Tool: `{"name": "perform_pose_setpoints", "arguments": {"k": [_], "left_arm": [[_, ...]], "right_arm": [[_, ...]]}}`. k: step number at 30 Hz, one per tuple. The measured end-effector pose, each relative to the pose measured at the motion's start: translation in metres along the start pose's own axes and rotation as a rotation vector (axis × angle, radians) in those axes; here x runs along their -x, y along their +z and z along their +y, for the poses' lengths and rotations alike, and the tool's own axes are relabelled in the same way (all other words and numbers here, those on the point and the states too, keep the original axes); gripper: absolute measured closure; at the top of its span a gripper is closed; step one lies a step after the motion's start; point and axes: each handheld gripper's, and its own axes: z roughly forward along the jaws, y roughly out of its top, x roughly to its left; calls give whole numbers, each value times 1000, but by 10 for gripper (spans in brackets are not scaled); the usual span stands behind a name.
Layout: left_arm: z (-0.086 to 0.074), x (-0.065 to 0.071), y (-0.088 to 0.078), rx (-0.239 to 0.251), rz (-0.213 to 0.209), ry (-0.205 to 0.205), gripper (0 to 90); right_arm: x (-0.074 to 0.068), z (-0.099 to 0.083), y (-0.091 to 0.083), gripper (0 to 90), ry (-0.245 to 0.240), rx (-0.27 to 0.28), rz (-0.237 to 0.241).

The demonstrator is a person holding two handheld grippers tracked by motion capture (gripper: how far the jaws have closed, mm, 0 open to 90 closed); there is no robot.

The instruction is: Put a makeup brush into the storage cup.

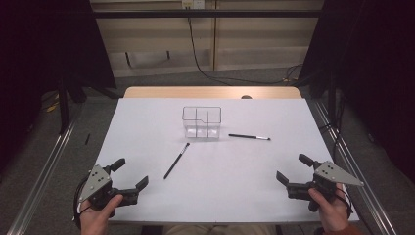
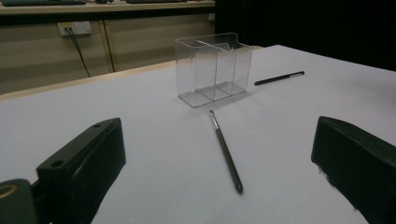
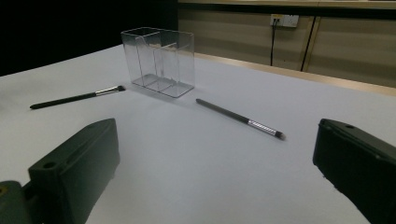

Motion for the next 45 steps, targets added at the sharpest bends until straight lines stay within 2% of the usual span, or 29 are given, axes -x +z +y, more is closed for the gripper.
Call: {"name": "perform_pose_setpoints", "arguments": {"k": [2, 4, 9, 14, 20, 21, 22, 26, 27, 30, 34, 37, 39, 45], "left_arm": [[0, 0, 1, -4, -3, -9, 22], [1, 0, 2, -15, 5, 10, 22], [1, 1, 4, -19, -6, 16, 22], [1, 3, 5, -26, -20, 3, 23], [3, 6, 6, -37, -28, 14, 24], [3, 7, 7, -37, -19, 7, 22], [4, 7, 8, -29, -38, -7, 24], [6, 10, 10, -34, -45, -4, 27], [7, 11, 12, -42, -57, 5, 27], [9, 12, 15, -41, -74, -3, 27], [14, 13, 20, -43, -81, 21, 27], [15, 14, 24, -42, -80, 13, 27], [17, 14, 28, -46, -95, 18, 27], [25, 14, 36, -27, -89, 11, 28]], "right_arm": [[0, 0, 0, 0, 3, 1, 0], [1, -1, 0, 0, 5, 0, -1], [2, -1, 0, 0, 12, 4, -1], [3, -1, 0, 0, 19, 3, -2], [2, -1, -1, 0, 20, 2, -4], [2, -1, -1, 0, 21, 4, -4], [2, -1, -1, 0, 21, 4, -4], [-1, 0, -3, 0, 14, 10, 0], [-1, 0, -3, 0, 11, 11, 1], [-2, 0, -3, 0, 8, 15, 6], [-2, 0, -2, 0, 9, 16, 11], [-2, 0, -2, 0, 13, 17, 12], [-2, 0, -2, 0, 11, 12, 13], [-3, 0, -1, 0, 12, 9, 16]]}}
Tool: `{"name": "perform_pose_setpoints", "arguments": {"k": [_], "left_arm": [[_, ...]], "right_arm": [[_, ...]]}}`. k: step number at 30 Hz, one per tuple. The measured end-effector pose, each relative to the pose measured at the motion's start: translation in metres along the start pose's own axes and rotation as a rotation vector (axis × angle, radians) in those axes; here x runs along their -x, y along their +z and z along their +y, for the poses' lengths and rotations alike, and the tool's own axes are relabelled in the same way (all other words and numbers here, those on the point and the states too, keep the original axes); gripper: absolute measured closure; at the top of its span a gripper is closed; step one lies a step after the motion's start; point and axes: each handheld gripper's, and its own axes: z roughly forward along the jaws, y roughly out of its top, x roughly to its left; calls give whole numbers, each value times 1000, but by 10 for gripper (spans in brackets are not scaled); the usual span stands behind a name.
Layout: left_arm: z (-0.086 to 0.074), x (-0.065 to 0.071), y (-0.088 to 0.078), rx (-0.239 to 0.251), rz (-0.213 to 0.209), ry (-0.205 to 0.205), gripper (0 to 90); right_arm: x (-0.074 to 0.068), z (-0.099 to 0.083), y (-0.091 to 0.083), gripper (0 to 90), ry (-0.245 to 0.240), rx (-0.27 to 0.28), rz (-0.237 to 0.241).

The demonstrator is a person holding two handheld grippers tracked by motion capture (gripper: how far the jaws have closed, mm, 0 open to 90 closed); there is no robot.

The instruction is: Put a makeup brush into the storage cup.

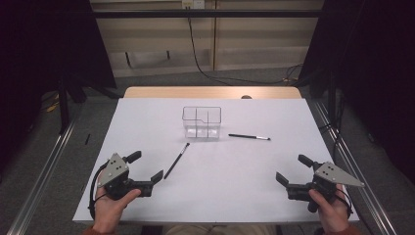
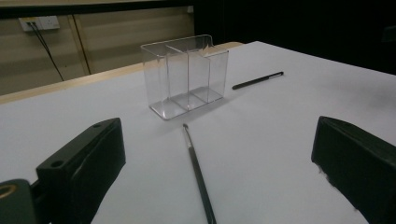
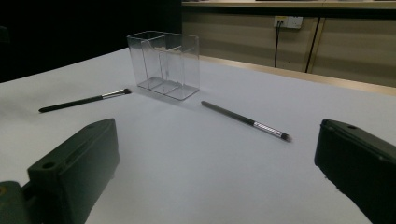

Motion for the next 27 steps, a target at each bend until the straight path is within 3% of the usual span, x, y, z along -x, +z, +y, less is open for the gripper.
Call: {"name": "perform_pose_setpoints", "arguments": {"k": [10, 27], "left_arm": [[13, -2, 18, 5, -18, 35, 42], [29, -14, 42, 3, -25, 17, 40]], "right_arm": [[1, 0, 0, 0, 14, 5, 3], [0, 0, 1, 0, 15, 2, 13]]}}
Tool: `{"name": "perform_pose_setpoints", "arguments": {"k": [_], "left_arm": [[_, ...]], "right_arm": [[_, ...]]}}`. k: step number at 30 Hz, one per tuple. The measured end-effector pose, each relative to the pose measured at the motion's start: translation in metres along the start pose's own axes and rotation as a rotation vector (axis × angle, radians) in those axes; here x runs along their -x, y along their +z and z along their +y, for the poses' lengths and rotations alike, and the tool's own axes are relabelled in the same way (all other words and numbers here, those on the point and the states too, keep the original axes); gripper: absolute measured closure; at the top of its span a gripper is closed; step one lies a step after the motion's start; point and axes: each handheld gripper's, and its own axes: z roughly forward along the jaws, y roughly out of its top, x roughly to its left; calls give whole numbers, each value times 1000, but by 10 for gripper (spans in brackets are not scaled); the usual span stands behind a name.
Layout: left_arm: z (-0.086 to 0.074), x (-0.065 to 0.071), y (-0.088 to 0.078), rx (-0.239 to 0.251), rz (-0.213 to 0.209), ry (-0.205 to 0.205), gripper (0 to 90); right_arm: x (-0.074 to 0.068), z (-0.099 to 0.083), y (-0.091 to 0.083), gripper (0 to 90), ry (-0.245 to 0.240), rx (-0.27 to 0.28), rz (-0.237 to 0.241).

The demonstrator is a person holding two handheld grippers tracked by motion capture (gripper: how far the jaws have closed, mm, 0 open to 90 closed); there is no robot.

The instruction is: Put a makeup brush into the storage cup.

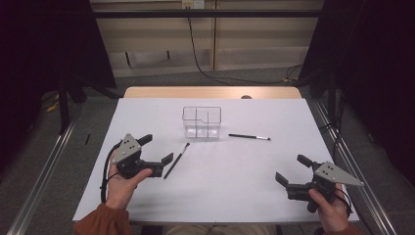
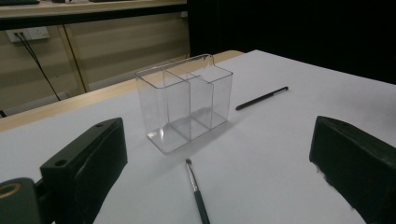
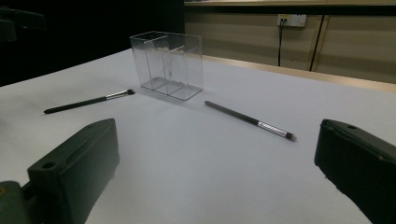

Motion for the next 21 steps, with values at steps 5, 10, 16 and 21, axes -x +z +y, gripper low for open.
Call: {"name": "perform_pose_setpoints", "arguments": {"k": [5, 10, 16, 21], "left_arm": [[6, -4, 12, -12, -2, 3, 35], [8, -8, 20, -23, 4, 1, 33], [16, -14, 34, -42, 9, -9, 42], [20, -16, 40, -55, 9, 1, 43]], "right_arm": [[0, 0, 0, 0, 3, -5, 7], [0, 0, 1, 0, 4, -6, 8], [0, 0, 1, 0, -1, -9, 7], [0, 0, 1, 0, 1, -9, 7]]}}
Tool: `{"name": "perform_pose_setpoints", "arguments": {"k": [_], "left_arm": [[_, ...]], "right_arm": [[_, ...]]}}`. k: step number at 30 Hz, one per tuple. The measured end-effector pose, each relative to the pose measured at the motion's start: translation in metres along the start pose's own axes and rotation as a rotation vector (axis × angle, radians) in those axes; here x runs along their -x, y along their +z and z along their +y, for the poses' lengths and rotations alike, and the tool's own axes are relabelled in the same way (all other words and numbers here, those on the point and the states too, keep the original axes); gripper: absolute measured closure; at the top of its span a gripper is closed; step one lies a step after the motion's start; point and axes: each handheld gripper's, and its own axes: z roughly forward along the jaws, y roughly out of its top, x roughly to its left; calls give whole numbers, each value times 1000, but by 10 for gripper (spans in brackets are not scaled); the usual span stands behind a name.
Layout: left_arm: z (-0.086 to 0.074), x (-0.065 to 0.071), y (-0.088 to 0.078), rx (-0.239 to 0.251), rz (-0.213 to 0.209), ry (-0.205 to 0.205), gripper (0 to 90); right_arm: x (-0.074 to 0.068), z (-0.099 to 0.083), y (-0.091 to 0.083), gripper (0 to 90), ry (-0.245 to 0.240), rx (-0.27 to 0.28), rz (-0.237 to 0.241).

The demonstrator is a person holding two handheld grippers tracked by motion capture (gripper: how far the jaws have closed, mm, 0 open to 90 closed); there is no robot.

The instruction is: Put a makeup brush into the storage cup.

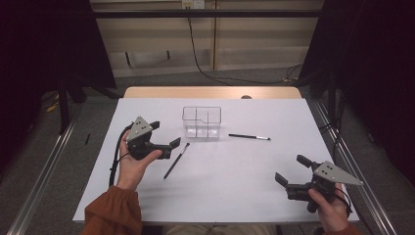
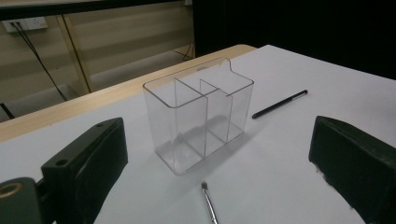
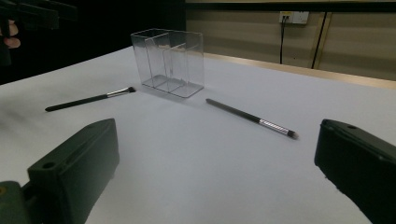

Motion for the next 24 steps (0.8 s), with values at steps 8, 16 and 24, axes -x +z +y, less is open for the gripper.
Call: {"name": "perform_pose_setpoints", "arguments": {"k": [8, 16, 24], "left_arm": [[0, -7, 6, -60, -6, -17, 44], [2, -12, 13, -203, -9, -27, 56], [3, -12, 19, -361, -38, -13, 81]], "right_arm": [[0, 0, 0, 0, -2, 1, 1], [0, 0, 0, 0, -11, -4, 0], [-1, 0, 1, 0, -8, -7, 5]]}}
